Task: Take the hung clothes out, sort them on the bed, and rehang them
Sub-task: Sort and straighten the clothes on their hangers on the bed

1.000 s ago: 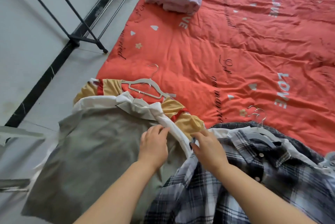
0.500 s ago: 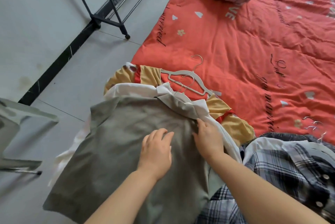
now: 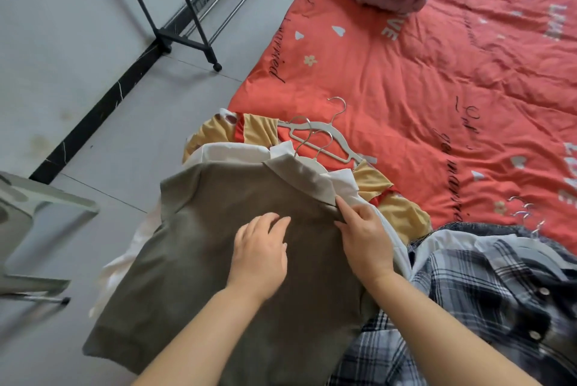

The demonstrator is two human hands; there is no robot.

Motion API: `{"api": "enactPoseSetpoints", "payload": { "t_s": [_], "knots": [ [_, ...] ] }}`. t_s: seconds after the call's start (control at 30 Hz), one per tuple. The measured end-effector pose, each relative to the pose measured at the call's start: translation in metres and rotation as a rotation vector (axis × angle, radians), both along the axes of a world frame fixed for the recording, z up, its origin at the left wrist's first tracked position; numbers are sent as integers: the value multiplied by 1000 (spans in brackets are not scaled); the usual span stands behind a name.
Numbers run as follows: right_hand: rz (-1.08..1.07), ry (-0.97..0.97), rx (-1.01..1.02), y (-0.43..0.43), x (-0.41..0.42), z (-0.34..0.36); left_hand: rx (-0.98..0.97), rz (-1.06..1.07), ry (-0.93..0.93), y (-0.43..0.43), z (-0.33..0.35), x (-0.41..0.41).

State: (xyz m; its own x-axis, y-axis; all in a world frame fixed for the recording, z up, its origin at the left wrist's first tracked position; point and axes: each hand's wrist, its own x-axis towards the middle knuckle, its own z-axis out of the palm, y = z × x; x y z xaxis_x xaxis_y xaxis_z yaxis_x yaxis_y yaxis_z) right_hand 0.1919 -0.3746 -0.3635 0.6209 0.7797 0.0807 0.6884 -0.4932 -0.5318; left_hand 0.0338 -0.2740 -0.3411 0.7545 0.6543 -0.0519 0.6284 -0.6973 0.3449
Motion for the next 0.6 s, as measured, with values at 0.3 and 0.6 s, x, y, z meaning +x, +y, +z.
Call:
{"api": "enactPoseSetpoints", "payload": {
  "t_s": [0.3, 0.6],
  "knots": [
    [62, -88, 94, -28, -32, 112, 114, 59, -98, 37, 110, -5],
    [-8, -323, 293, -59, -65, 230, 286, -95, -311, 40, 201, -36]
  ]
}}
